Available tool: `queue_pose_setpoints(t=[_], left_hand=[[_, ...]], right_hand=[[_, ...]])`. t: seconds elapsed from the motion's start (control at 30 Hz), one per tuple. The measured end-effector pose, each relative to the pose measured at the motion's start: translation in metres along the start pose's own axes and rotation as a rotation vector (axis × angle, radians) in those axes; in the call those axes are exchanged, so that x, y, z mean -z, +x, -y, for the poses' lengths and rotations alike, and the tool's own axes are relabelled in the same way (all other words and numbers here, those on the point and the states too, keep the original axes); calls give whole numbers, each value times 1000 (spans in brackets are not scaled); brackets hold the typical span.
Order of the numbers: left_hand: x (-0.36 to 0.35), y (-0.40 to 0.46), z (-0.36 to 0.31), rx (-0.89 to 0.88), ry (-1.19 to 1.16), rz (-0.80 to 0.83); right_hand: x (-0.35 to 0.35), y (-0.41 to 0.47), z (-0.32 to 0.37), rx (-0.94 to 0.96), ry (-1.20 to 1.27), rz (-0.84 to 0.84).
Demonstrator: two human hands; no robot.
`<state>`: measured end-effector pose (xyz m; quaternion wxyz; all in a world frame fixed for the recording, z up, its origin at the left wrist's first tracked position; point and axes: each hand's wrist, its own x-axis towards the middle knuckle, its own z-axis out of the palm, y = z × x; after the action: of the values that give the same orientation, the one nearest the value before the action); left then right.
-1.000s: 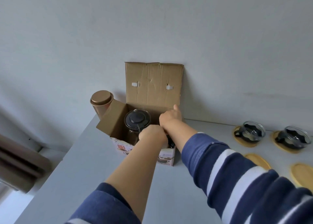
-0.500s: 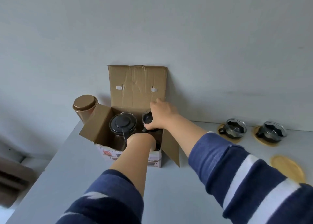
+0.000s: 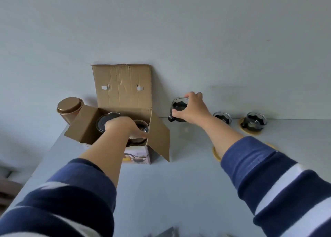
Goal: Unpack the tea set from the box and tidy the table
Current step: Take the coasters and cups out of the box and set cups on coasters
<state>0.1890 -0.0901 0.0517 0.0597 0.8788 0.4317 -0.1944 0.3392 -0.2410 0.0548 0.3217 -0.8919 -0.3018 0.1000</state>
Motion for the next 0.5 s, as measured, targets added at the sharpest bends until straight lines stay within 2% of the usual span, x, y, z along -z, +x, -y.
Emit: queue_pose_setpoints(t=[0.13,0.3,0.37,0.5], left_hand=[[23,-21,-10,-4,-1,-203],[34,-36,-55,-55,-59,-357],[32,-43,-85,-115,-89,-368],[10,-58,-153,-231,-114,-290]], right_hand=[[25,-17,-50,-110,9,-103],[62,-35,-109,-248,-27,-118],[75,-41,-132,-302,-20,-132],[94,-54,-176,-375,50,-157]])
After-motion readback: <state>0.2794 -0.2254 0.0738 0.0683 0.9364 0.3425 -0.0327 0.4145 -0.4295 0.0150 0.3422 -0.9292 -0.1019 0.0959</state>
